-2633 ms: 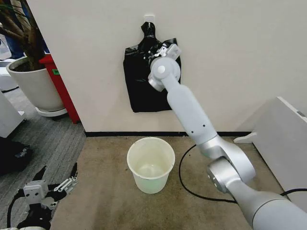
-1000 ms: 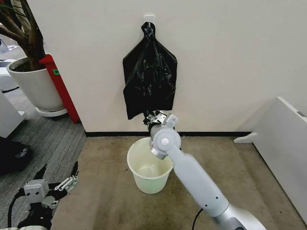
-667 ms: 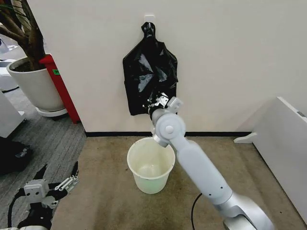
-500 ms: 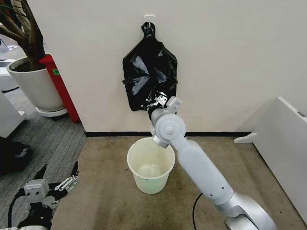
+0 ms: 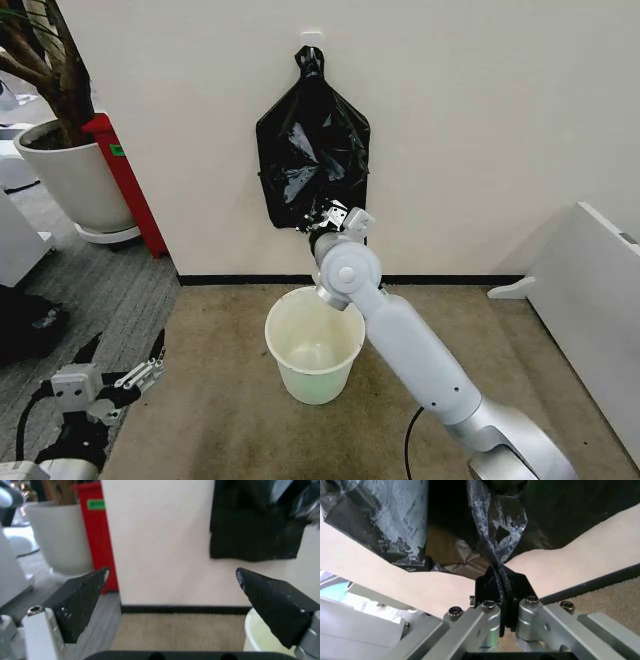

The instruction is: Place the garbage bag over the trash bin.

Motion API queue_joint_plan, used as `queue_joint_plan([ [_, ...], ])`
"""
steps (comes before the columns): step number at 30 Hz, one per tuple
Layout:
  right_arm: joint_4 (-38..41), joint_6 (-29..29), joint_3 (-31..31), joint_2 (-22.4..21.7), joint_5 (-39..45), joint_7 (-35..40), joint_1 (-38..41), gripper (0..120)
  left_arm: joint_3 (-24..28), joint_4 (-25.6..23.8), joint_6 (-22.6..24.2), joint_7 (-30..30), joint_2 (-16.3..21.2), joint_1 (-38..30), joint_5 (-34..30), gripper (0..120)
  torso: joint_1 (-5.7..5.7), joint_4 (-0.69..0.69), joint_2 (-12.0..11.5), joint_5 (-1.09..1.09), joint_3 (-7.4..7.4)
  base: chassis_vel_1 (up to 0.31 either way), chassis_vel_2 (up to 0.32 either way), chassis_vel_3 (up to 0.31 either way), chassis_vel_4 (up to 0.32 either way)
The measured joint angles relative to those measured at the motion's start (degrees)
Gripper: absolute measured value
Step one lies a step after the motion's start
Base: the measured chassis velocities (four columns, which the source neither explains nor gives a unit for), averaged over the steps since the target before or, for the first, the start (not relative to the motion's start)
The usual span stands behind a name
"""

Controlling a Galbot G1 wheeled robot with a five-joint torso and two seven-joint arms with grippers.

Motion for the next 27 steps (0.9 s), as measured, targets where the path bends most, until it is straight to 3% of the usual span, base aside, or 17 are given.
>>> queue_joint_plan([
  [2, -0.29, -0.03, 0.1, 0.25, -0.38, -0.22, 0.01, 0, -0.01, -0.02, -0.02, -0.01, 0.78, -0.16, 0.0, 100, 0.0, -0.04, 0.0, 0.0, 0.0, 0.0, 0.0, 0.0, 0.0],
  [3, -1.12, -0.11, 0.52, 0.91, -1.27, -0.72, 0.01, 0, 0.01, -0.01, 0.08, -0.12, 1.67, -0.43, -0.37, 100, 0.0, 0.05, 0.0, -0.02, 0.0, 0.0, 0.0, 0.0, 0.0],
  [5, -1.79, -0.19, 0.77, 1.51, -1.91, -1.1, 0.0, 0, -0.25, -0.02, 0.4, -0.74, 3.6, -1.42, -1.66, 100, 0.0, 0.03, 0.0, -0.01, 0.0, 0.0, 0.0, 0.0, 0.0],
  [15, -5.15, -0.41, 1.16, 3.5, -4.39, -3.0, 0.48, 0, -2.45, -0.02, 3.46, -5.54, 18.61, -8.71, -12.08, 100, 0.0, 0.02, 0.0, -0.01, 0.0, 0.0, 0.0, 0.0, 0.0],
  [16, -5.15, -0.41, 1.16, 3.5, -4.39, -3.0, 0.48, 0, -2.45, -0.02, 3.46, -5.54, 18.61, -8.71, -12.08, 100, 0.0, 0.02, 0.0, -0.01, 0.0, 0.0, 0.0, 0.0, 0.0],
  [20, -5.84, -0.42, 1.64, 3.66, -4.92, -3.49, 0.61, 0, -3.33, -0.03, 4.54, -7.3, 24.42, -11.52, -15.99, 100, 0.0, -0.03, 0.0, 0.01, 0.0, 0.0, 0.0, 0.0, 0.0],
  [27, -5.94, -0.43, 1.73, 3.26, -5.09, -3.56, 0.95, 0, -3.39, 0.03, 4.74, -7.57, 25.07, -11.92, -16.57, 100, 0.0, 0.04, 0.0, 0.0, 0.0, 0.0, 0.0, 0.0, 0.0],
])
